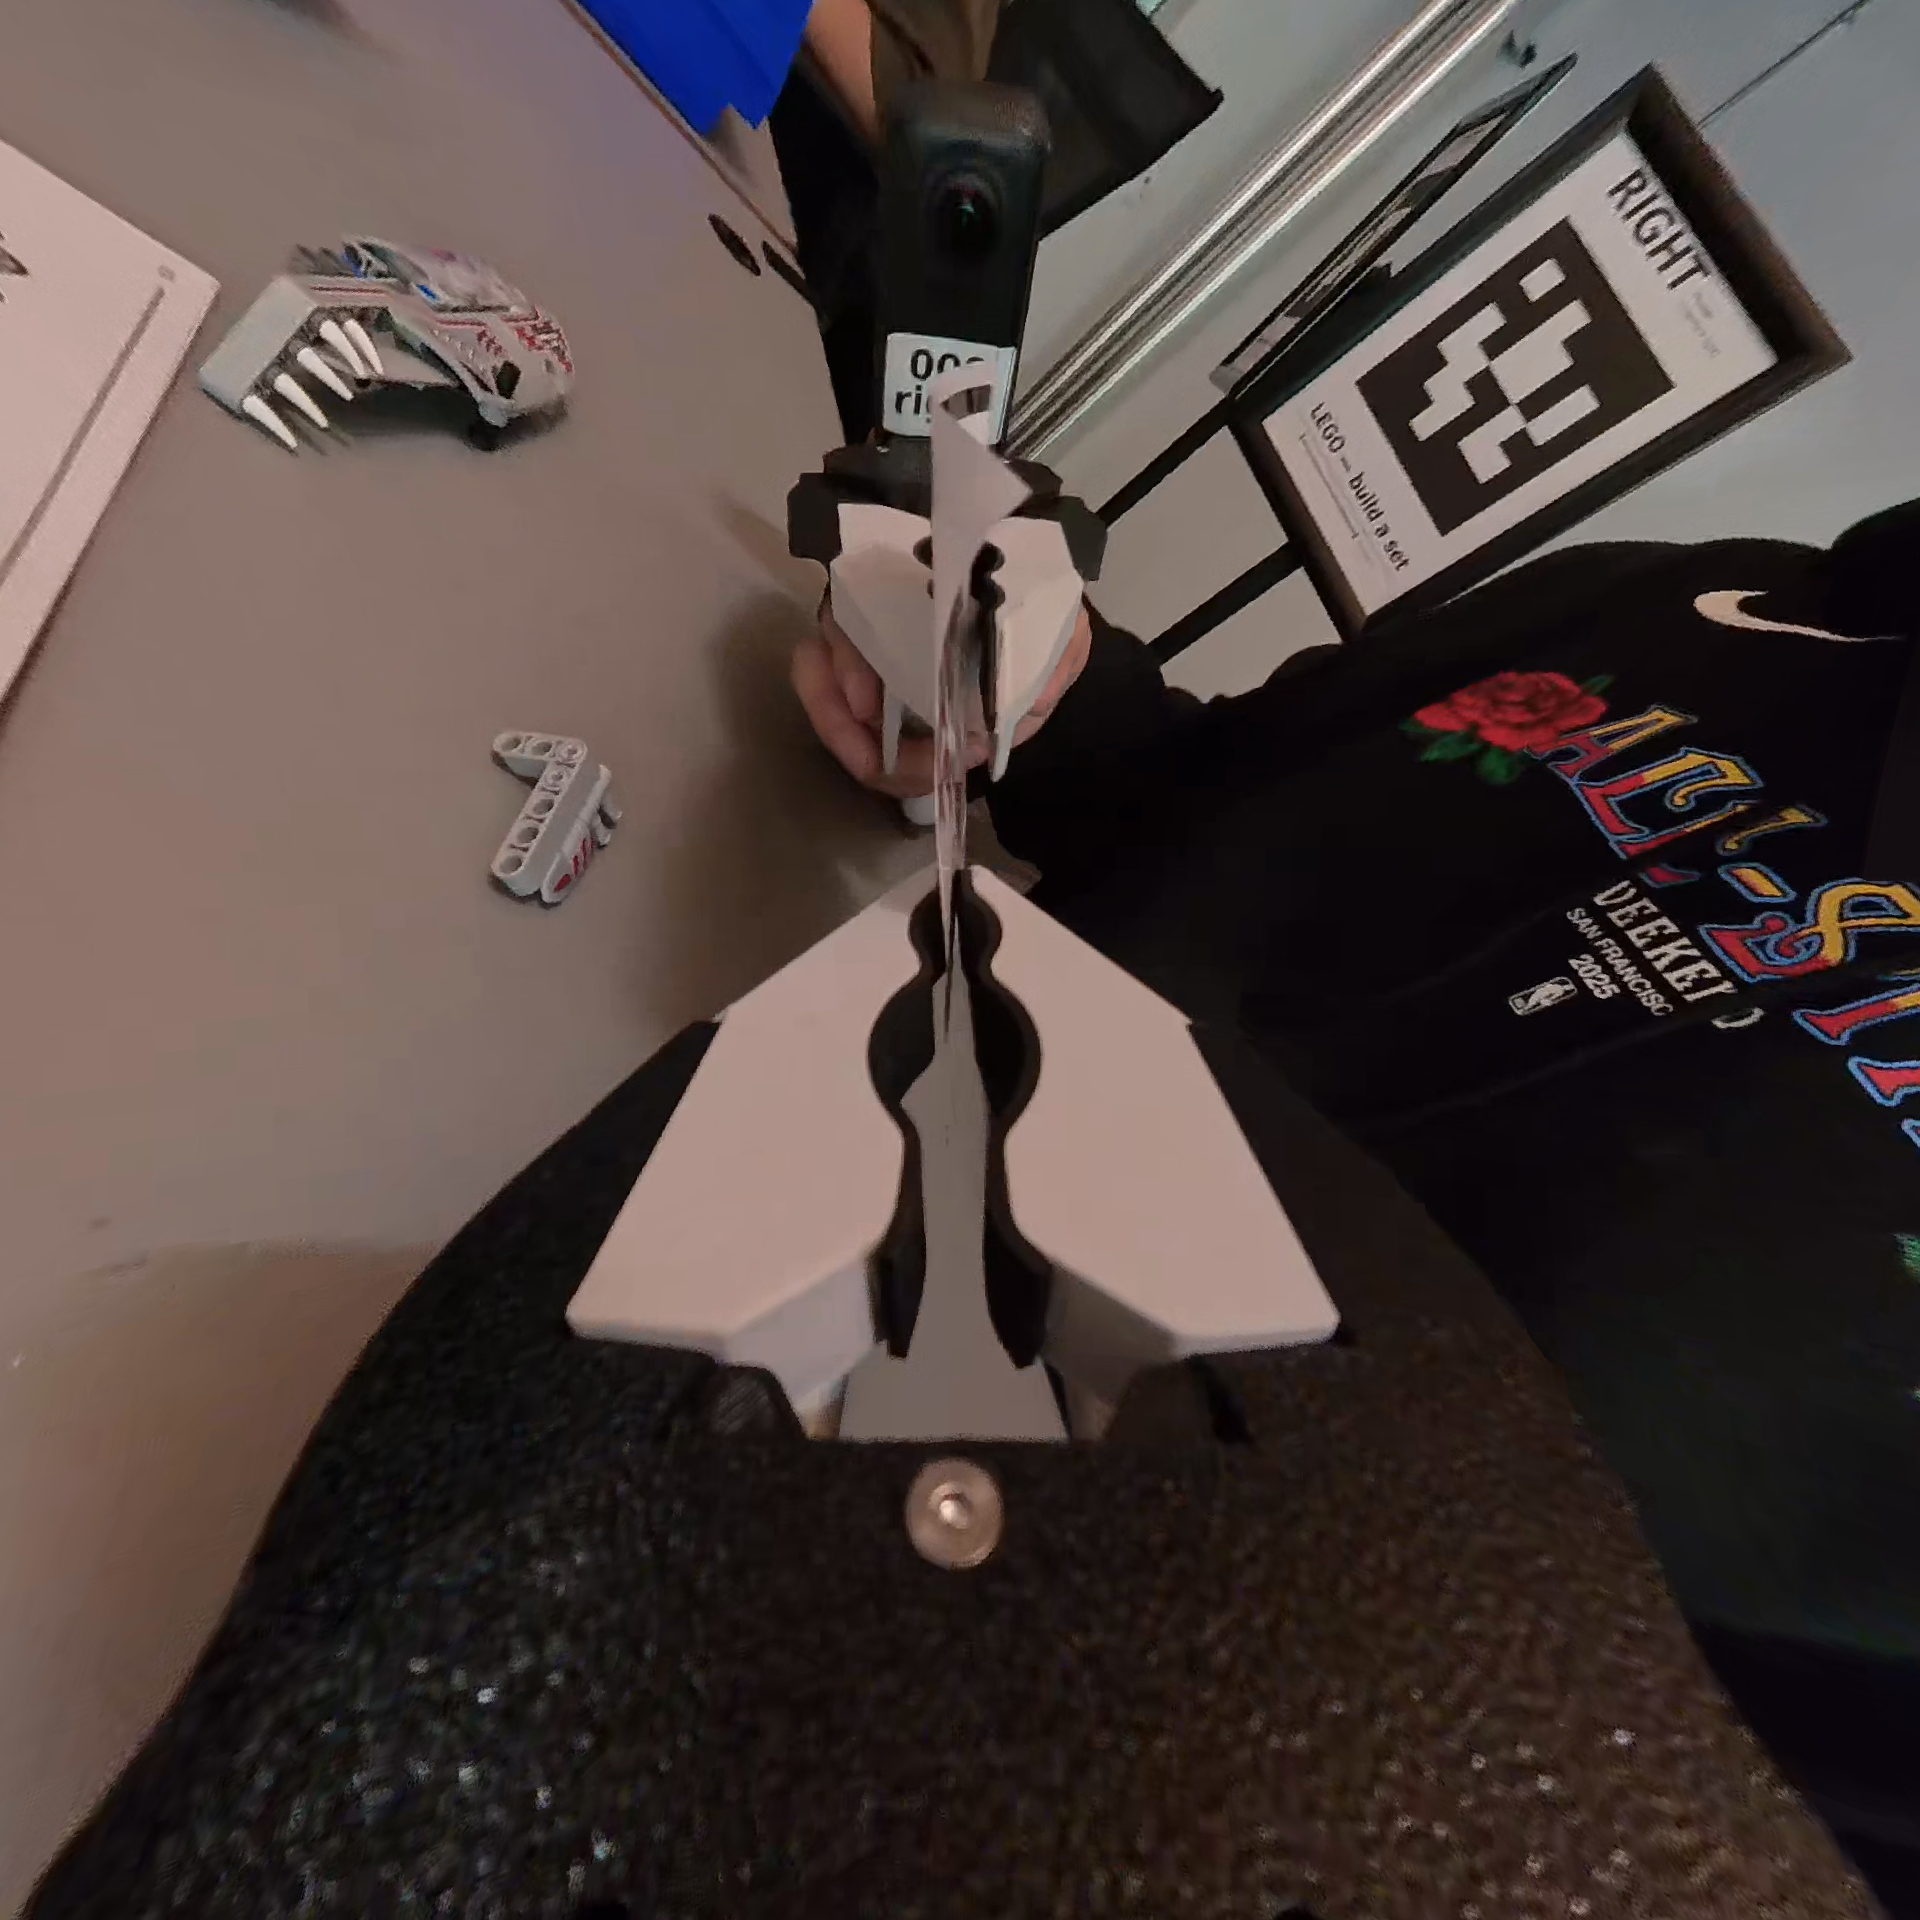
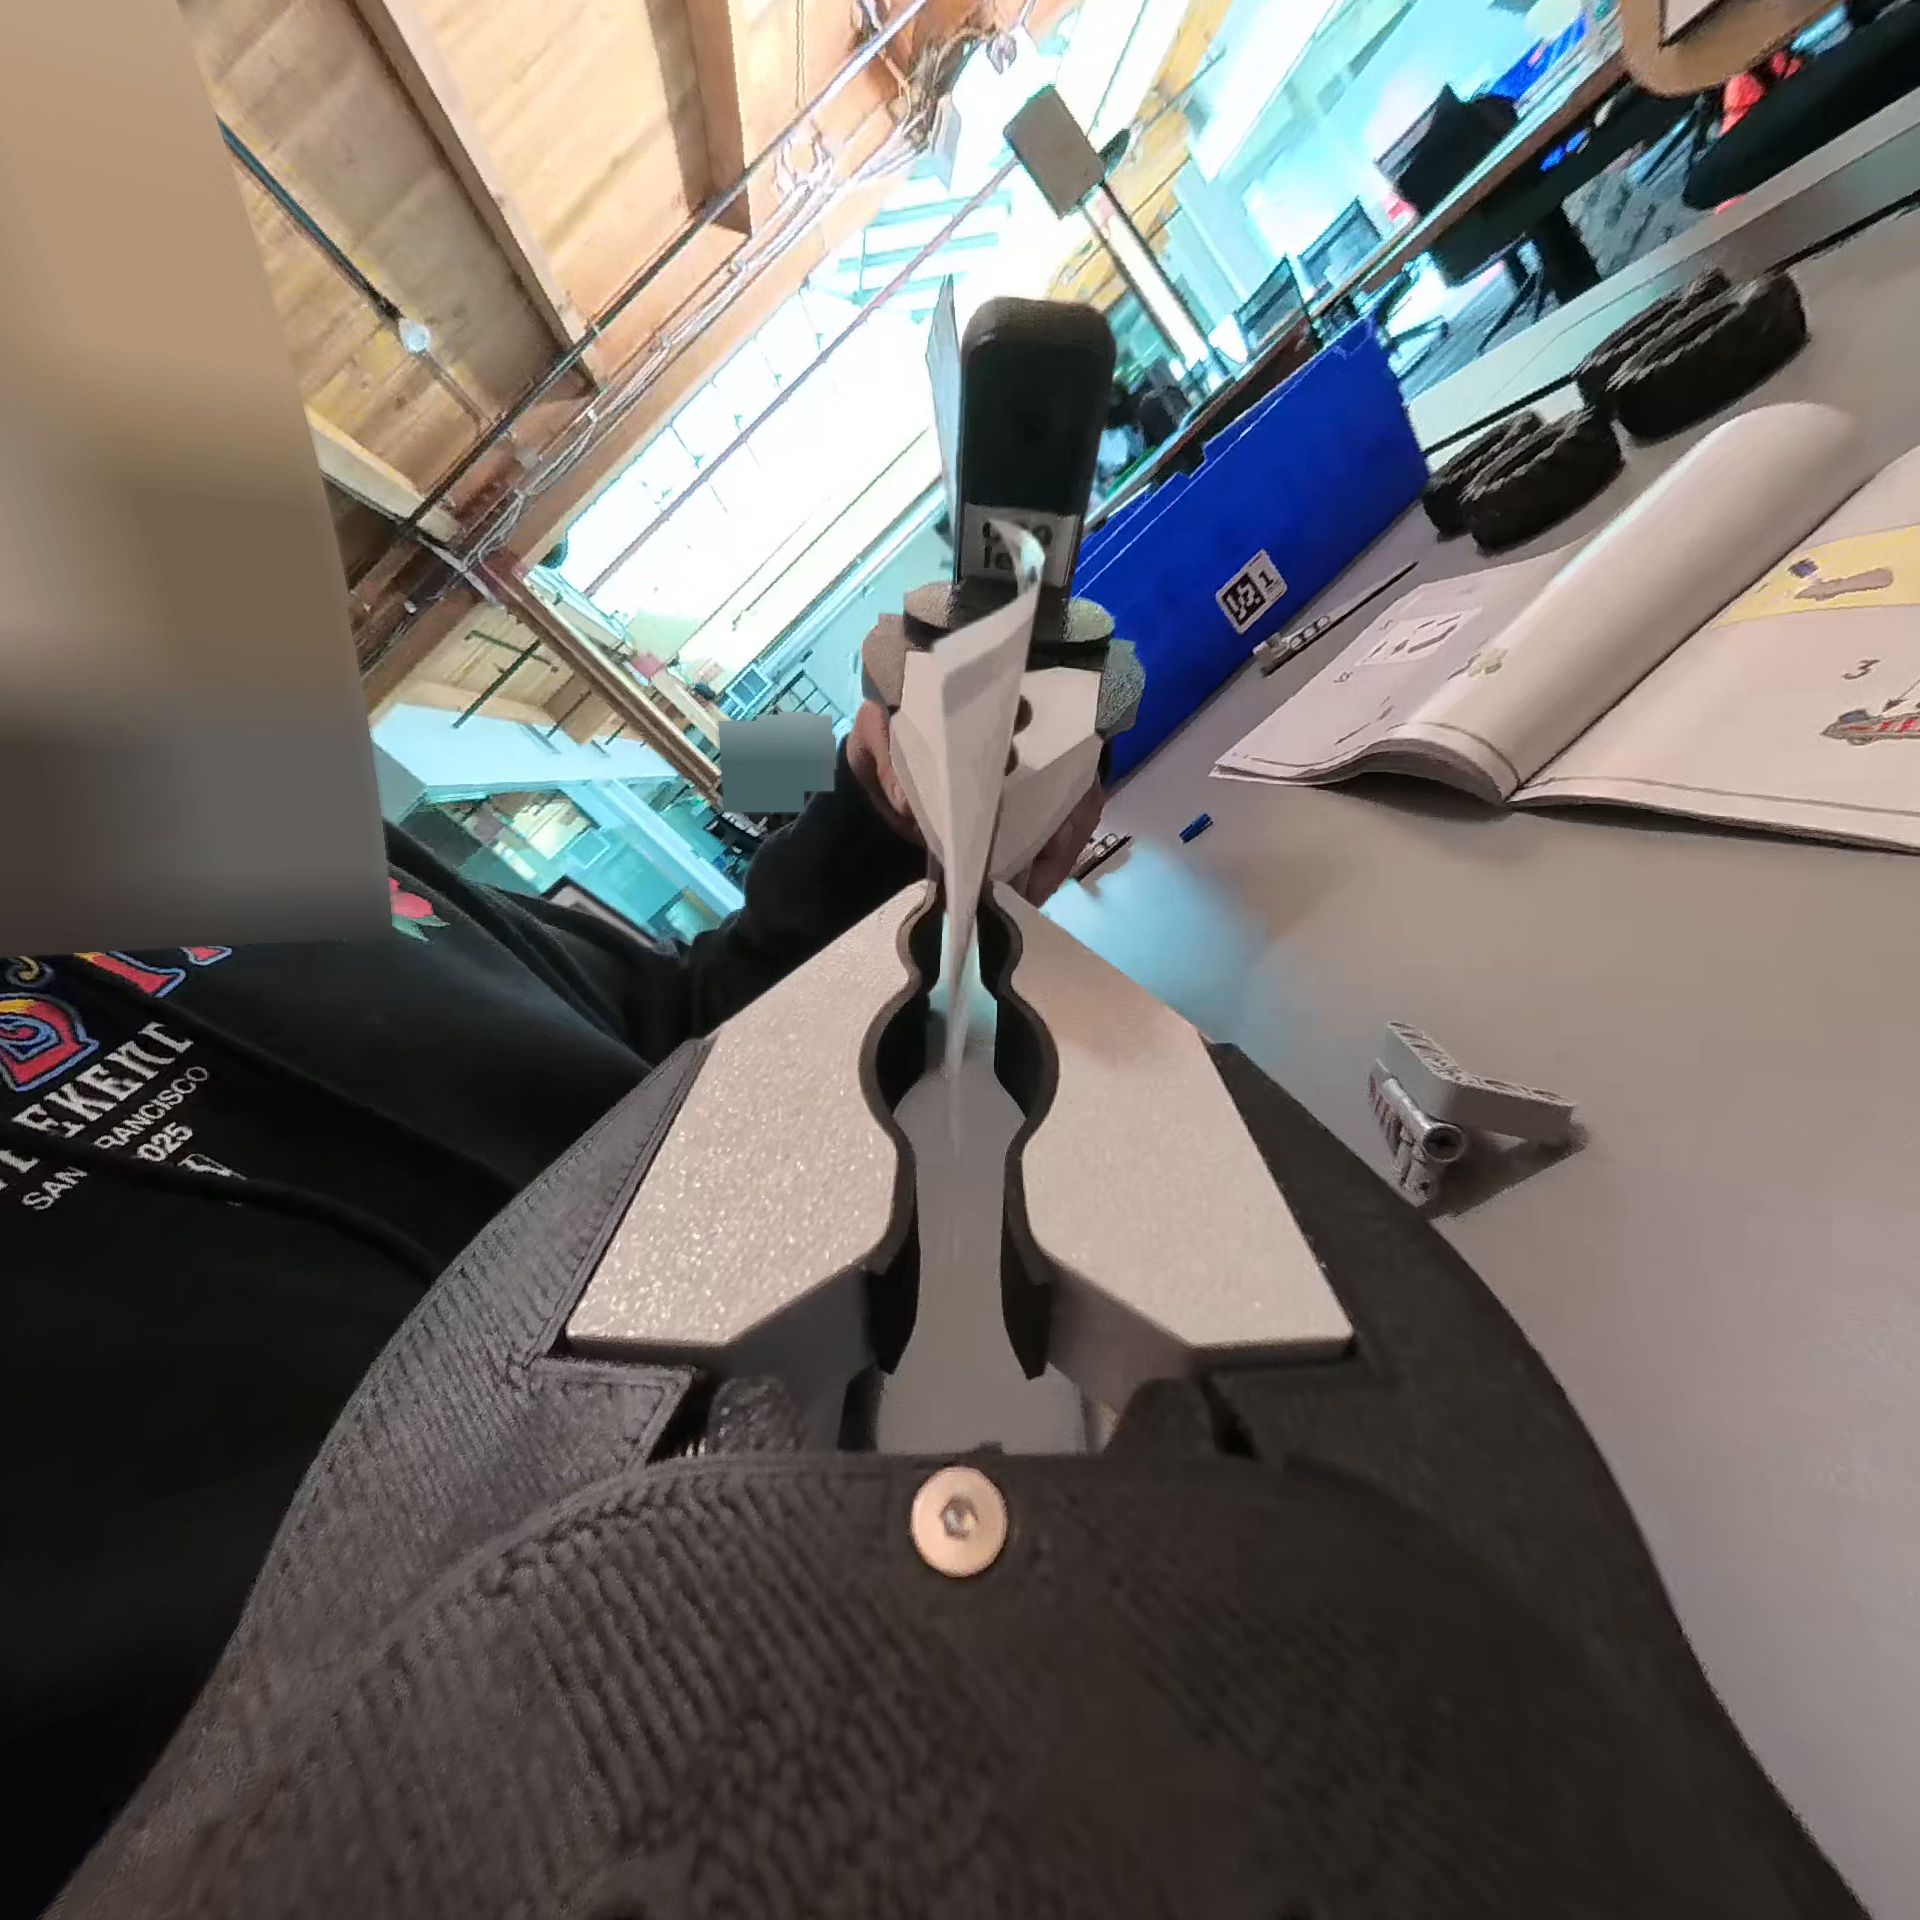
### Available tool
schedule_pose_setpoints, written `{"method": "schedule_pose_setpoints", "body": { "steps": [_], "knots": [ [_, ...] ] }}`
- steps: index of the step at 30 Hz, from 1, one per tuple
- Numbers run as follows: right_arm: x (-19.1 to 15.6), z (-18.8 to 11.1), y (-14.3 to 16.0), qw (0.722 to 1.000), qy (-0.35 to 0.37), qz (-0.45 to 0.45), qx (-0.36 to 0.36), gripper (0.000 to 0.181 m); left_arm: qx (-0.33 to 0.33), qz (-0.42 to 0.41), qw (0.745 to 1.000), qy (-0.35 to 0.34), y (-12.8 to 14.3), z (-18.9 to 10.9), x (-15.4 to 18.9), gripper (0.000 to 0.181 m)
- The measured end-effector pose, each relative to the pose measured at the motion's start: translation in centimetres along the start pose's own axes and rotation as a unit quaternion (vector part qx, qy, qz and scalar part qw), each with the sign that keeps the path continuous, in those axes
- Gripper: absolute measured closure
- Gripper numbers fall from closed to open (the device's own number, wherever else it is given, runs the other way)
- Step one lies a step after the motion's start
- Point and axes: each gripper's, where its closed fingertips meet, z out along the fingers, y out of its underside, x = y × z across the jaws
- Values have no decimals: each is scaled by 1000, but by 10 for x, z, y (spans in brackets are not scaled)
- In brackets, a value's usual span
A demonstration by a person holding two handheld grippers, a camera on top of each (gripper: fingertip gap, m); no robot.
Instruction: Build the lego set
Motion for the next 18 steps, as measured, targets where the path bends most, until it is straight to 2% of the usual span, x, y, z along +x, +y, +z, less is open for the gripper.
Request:
{"method": "schedule_pose_setpoints", "body": {
  "steps": [5,13,18],
  "knots": [
    [-1,3,10,1000,-13,0,-24,179,-8,-1,1000,-24,-2,2,-7,181],
    [15,-15,-4,1000,19,3,-1,181,18,1,1000,-17,-18,7,-10,181],
    [25,-22,-13,998,22,56,25,181,44,12,999,-19,-30,7,-18,181]
  ]
}}
